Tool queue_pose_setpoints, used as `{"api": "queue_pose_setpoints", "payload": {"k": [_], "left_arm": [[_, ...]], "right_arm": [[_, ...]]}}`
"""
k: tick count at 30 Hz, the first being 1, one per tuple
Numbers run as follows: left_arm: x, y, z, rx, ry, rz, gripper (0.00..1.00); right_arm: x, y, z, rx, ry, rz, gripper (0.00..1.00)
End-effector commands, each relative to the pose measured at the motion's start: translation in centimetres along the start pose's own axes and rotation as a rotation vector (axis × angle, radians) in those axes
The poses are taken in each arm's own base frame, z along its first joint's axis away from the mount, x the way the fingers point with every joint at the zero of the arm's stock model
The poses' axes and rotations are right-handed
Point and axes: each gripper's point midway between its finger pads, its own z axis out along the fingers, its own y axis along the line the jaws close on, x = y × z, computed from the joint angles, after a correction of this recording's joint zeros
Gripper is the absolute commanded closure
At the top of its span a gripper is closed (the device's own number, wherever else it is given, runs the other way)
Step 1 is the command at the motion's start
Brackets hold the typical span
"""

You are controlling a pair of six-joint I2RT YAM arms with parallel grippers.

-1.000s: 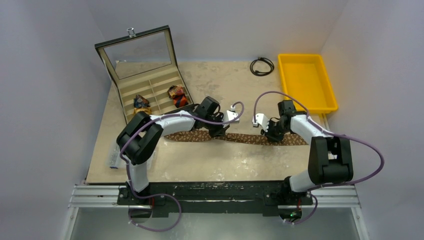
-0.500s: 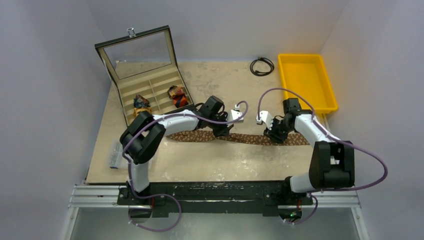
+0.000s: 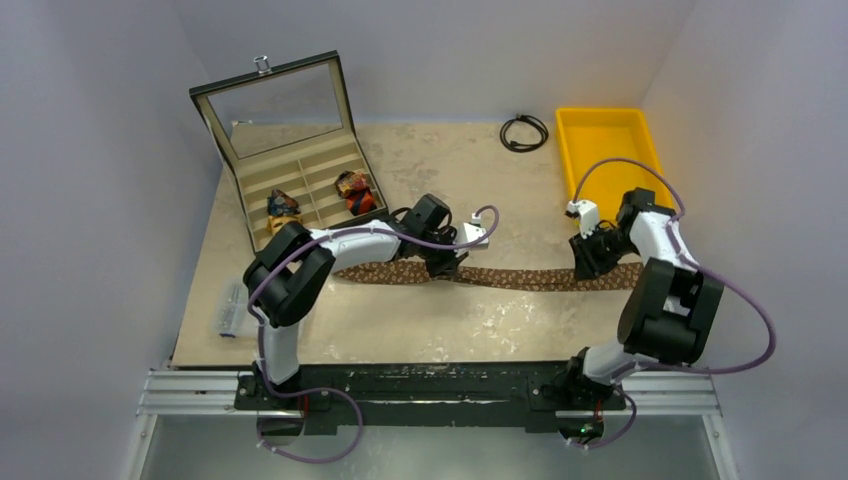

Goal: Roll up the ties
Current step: Flatten out the tie at the center of the board.

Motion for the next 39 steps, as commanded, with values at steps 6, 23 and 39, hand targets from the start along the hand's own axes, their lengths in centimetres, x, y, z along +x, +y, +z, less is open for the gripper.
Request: {"api": "queue_pose_setpoints", "payload": {"k": [6,23,39], "left_arm": [[-1.0,-0.4,0.7,0.004,-0.001,0.029,1.0],[-0.7,-0.8,1.1,0.003,0.016,0.047,1.0],[-1.0,-1.0,1.6,0.012,0.025,0.062,1.0]], "right_arm": [[-0.4,-1.5,1.6,-0.053,-0.002,0.325,0.7],[0.4,-4.1,3.8,0.002,0.034,0.369,0.65],[0.3,-3.8,3.8,-0.03,0.025,0.373,0.71]]}}
